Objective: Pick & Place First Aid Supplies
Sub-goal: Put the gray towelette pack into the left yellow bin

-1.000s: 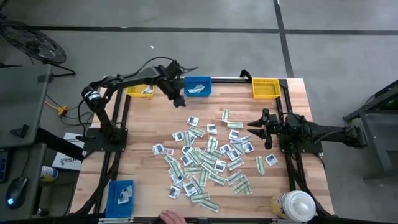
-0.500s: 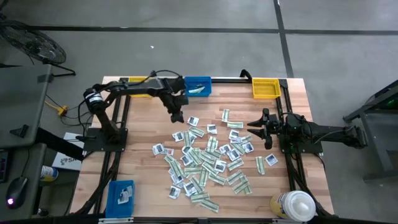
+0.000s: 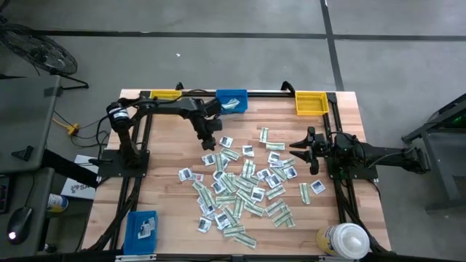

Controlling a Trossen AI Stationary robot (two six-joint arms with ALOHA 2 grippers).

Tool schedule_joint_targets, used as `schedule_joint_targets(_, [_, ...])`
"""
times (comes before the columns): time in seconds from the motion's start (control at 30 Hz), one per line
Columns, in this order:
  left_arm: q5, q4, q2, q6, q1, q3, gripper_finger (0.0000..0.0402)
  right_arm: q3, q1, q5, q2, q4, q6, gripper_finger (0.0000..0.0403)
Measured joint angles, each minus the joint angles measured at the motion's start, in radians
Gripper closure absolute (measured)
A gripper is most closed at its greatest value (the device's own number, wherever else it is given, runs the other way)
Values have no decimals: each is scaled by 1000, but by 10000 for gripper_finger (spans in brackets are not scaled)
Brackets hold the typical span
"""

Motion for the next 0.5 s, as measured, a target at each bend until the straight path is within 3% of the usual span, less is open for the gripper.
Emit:
schedule_joint_targets(0.2, [-151,-91,0,-1,-35,0,268,0,0,0,0,0,0,274])
schedule_joint_targets(0.5, [-167,-18,5,-13,-59,0,268,0,0,0,0,0,0,274])
